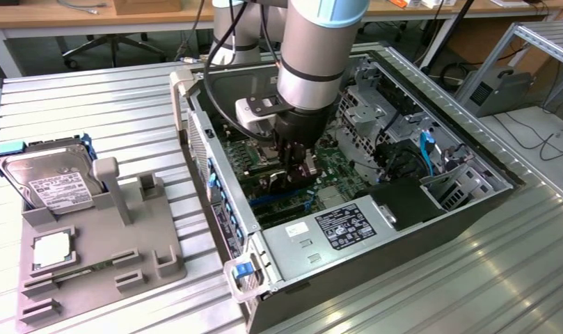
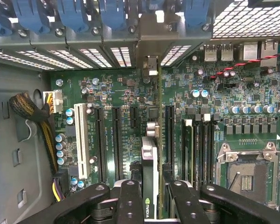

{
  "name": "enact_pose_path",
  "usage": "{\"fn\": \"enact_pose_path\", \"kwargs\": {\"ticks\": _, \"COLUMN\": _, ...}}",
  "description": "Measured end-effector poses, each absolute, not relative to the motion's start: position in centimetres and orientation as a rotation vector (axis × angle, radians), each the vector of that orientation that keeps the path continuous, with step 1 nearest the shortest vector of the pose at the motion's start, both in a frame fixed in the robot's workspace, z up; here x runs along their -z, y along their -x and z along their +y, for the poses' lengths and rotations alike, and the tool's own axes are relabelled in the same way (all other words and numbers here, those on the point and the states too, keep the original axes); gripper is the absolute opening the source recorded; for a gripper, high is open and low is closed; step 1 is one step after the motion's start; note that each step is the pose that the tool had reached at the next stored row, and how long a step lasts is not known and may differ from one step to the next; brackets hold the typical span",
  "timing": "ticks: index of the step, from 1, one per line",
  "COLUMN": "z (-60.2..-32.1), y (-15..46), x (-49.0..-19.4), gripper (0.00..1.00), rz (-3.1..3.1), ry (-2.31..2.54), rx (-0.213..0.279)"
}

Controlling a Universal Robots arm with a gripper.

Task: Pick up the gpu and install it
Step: 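Insert the gpu into the slot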

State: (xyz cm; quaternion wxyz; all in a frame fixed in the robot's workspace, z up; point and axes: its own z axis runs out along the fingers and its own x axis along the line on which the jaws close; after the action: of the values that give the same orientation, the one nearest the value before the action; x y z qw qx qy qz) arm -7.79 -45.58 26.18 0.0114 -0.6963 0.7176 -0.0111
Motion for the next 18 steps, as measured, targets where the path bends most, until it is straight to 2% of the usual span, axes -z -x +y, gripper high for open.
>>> {"fn": "enact_pose_path", "kwargs": {"ticks": 18, "z": -45.58, "y": 7.79, "x": -26.00, "gripper": 0.27, "rz": 2.228, "ry": 2.181, "rx": 0.034}}
